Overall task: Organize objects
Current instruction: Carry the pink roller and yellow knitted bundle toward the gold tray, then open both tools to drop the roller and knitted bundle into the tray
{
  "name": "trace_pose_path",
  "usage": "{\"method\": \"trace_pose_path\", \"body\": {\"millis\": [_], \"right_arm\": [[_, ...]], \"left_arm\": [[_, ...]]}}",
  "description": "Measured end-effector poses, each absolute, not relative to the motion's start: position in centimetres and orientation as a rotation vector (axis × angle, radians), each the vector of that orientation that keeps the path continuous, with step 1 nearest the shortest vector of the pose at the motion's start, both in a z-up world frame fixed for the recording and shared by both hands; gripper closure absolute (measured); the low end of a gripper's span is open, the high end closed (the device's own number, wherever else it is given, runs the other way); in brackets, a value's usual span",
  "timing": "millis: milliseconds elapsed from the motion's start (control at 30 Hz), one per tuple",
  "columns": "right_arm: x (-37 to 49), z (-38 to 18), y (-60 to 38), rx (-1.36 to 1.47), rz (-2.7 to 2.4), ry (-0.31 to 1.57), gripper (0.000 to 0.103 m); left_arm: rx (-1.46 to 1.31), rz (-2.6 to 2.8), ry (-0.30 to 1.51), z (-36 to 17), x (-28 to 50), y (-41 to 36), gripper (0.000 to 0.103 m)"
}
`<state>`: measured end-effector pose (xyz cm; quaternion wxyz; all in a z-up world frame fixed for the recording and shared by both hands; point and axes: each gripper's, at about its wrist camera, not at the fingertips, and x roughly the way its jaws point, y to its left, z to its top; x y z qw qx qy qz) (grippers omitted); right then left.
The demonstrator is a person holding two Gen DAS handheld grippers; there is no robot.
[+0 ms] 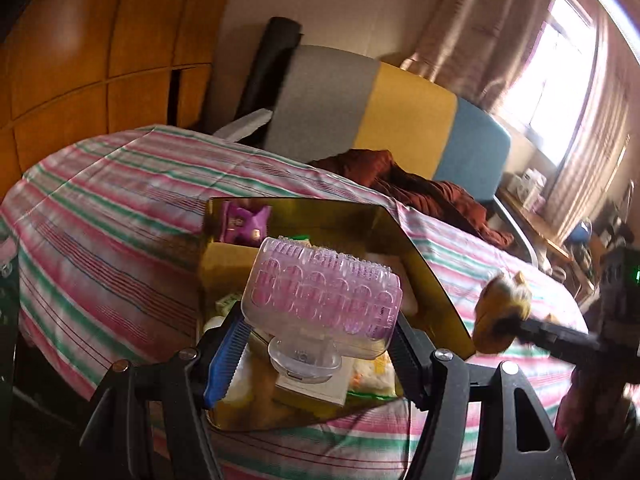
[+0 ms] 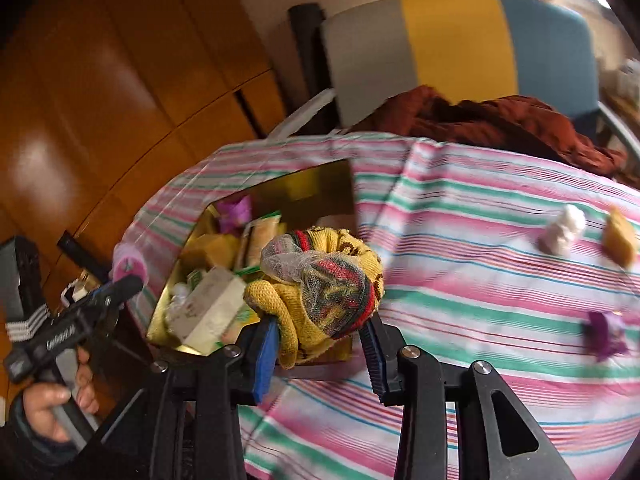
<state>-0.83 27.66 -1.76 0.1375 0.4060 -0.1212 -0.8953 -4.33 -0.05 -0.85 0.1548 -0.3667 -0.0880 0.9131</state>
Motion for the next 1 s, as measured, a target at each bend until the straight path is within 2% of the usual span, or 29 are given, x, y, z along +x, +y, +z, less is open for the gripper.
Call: {"method": "trace_pose_path", "body": {"millis": [333,700,833,933,1000], "right_arm": [[-2.3,-4.0,23.8,1.306,-2.586,-0.187,0.063],[-3.5,-5.9,23.9,1.38,-2.564,-0.195,0.059],[-3.5,-6.4,23.5,1.395,-2.552,-0.167,0.053],[-3.2,-6.6,23.2,1.41,-2.543,-0.151,0.041],[-2.9,-6.5,23.1,1.402,-2.542,-0.15,0.041]], "left_arm": [[-1.052,2.541,-0.327,-0.9,-7.6,0.7,0.036],[-1.055,2.508,-0.256,-1.0,-10.8,4.7,0.036],[-1.043,2.521,-0.208,-1.0,-13.5,6.6,0.036],[-1.072,2.515,-0.192,-1.1,-15.7,8.0,0.036],[-1.112,2.511,-0.183,-1.5,-17.1,8.7,0.034]]}}
